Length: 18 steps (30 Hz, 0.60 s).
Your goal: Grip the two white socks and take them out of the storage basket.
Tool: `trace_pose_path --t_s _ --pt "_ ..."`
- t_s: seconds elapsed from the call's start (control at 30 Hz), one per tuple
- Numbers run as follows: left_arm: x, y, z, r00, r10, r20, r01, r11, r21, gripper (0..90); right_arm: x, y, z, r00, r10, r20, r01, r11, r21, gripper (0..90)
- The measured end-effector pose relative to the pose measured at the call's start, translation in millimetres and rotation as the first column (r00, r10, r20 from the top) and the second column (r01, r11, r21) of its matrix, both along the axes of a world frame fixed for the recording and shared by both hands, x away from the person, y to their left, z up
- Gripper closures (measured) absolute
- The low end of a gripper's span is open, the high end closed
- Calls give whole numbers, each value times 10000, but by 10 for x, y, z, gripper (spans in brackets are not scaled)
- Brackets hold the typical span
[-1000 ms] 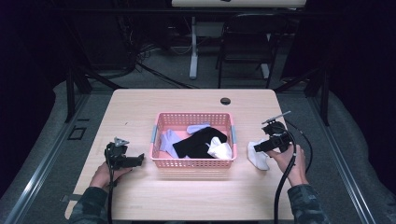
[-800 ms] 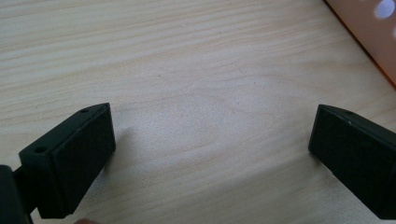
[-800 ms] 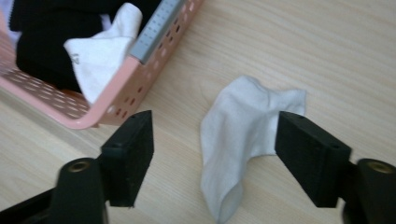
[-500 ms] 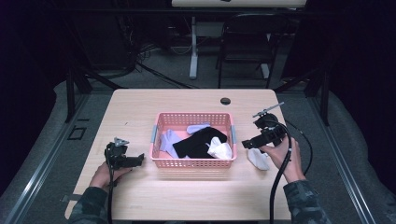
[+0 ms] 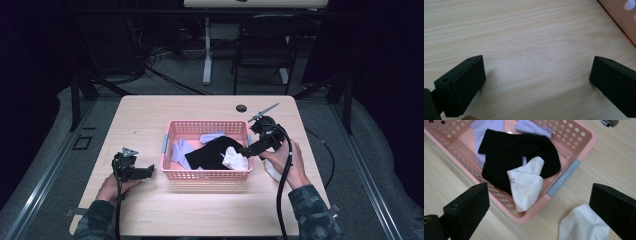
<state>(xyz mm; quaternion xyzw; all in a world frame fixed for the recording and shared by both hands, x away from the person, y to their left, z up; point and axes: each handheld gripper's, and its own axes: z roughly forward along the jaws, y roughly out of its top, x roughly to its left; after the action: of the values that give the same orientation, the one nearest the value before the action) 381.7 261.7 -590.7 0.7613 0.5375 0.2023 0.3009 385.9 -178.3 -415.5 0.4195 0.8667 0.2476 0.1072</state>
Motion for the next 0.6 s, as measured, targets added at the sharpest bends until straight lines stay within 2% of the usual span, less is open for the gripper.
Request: trace_pose_path --t_s 0.33,0.57,0.6 --pt "1 0 0 10000 -4 0 4 10000 0 1 112 361 -104 9968 702 -380 -718 9966 -407 47" --pt "1 0 0 10000 -3 2 3 10000 -2 1 199 518 -280 9926 837 -877 -876 9953 -412 129" --pt "1 0 0 10000 -4 1 4 10000 0 1 222 588 -391 9892 938 -1123 -1004 9934 -549 149"
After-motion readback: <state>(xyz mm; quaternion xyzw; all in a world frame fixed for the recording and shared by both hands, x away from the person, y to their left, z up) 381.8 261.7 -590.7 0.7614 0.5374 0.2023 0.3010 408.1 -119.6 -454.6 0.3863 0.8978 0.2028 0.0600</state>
